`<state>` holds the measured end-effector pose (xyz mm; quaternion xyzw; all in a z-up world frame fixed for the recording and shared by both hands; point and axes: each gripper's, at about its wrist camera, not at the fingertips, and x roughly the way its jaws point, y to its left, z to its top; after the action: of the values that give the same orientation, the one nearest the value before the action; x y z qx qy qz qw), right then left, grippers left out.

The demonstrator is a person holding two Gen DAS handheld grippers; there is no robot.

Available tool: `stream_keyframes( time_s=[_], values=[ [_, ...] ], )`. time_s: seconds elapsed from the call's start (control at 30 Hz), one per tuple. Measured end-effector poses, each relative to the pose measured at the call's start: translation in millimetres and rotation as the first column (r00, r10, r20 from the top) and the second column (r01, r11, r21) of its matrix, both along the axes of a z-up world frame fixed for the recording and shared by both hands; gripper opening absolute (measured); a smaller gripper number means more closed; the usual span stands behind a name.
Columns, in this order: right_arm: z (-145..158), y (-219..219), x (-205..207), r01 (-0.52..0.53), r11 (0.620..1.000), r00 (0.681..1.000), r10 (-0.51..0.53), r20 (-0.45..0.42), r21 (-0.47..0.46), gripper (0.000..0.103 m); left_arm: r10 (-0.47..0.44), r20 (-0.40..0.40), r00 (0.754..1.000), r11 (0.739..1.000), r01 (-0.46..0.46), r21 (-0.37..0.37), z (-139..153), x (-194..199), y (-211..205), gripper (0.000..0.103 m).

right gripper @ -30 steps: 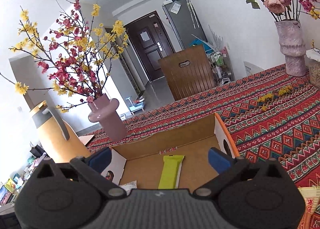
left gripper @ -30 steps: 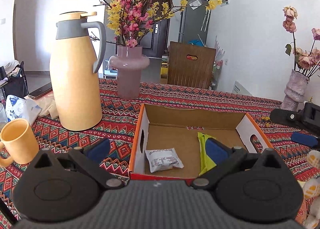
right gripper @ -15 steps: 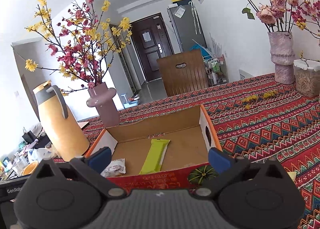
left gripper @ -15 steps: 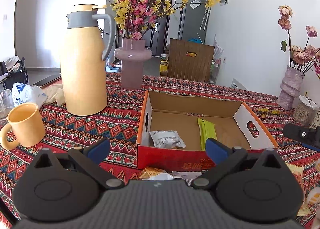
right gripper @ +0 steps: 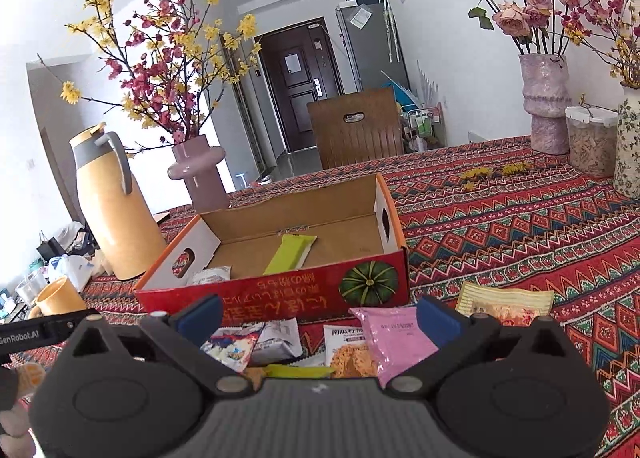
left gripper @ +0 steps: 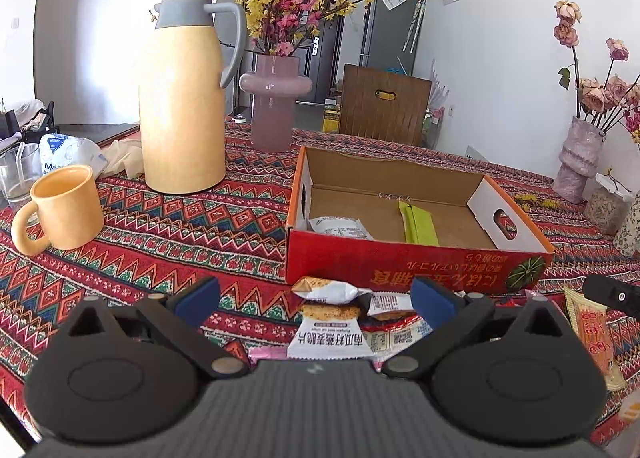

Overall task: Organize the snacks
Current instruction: 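Move both grippers back over the snack pile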

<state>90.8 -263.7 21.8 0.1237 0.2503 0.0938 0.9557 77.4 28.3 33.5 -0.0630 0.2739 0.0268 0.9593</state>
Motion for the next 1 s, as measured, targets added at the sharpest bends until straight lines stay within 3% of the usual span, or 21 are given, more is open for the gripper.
stream_keyframes(
  time_s=[0.43, 0.7, 1.0],
  values=[
    [-19, -3, -49, 0.0, 1.0, 0.999, 0.001, 0.032, -0.023, 0.103, -0.007, -0.021, 1.0, 1.0, 0.007, 0.011, -20, -42, -1, 0.103],
    [-25, -4, -80, 0.038, 0.995, 0.991, -0.025, 0.132, -0.095, 0.103, 0.002, -0.017, 1.0, 1.0, -0.002, 0.015, -26, -63, 6, 0.103],
    [-36, -9, -65, 0.077, 0.989, 0.997, -0.073, 0.032, -0.125, 0.103, 0.022, -0.024, 0.999, 1.0, -0.022, 0.006, -31, -63, 15, 0.103]
  ],
)
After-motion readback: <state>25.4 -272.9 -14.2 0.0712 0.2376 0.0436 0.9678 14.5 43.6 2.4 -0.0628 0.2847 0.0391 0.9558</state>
